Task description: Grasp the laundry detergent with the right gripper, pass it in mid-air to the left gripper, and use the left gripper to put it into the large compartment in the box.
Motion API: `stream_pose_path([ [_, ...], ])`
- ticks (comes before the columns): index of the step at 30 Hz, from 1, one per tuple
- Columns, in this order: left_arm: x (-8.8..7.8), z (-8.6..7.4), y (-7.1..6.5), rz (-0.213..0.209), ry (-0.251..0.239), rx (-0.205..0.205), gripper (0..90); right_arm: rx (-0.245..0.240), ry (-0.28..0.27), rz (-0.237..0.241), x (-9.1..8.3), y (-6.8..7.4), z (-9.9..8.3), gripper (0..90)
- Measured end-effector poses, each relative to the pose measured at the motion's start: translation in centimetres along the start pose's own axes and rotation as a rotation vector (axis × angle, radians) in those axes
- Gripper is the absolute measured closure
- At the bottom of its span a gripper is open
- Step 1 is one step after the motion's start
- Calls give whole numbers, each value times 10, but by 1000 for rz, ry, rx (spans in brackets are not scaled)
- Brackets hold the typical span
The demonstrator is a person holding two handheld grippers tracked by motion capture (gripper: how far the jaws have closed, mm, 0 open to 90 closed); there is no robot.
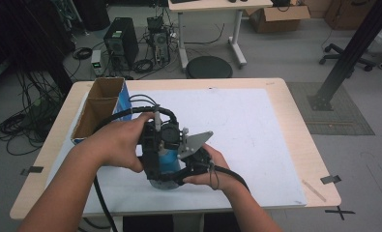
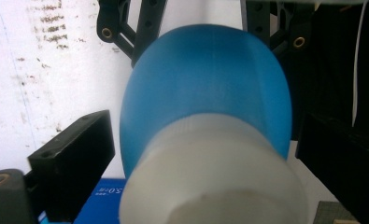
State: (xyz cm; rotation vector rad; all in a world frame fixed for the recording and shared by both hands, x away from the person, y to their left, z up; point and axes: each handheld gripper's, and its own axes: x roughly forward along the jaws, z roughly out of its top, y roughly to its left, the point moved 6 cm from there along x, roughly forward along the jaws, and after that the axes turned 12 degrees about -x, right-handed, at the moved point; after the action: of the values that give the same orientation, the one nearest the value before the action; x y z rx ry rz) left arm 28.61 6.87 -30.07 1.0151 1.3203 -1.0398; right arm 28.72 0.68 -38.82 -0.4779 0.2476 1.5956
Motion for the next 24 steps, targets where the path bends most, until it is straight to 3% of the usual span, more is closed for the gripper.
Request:
stream_pose_path([
  [24,2,0,-1,-5,12,-3,190,-6,4,-7,-1,2,1,465],
])
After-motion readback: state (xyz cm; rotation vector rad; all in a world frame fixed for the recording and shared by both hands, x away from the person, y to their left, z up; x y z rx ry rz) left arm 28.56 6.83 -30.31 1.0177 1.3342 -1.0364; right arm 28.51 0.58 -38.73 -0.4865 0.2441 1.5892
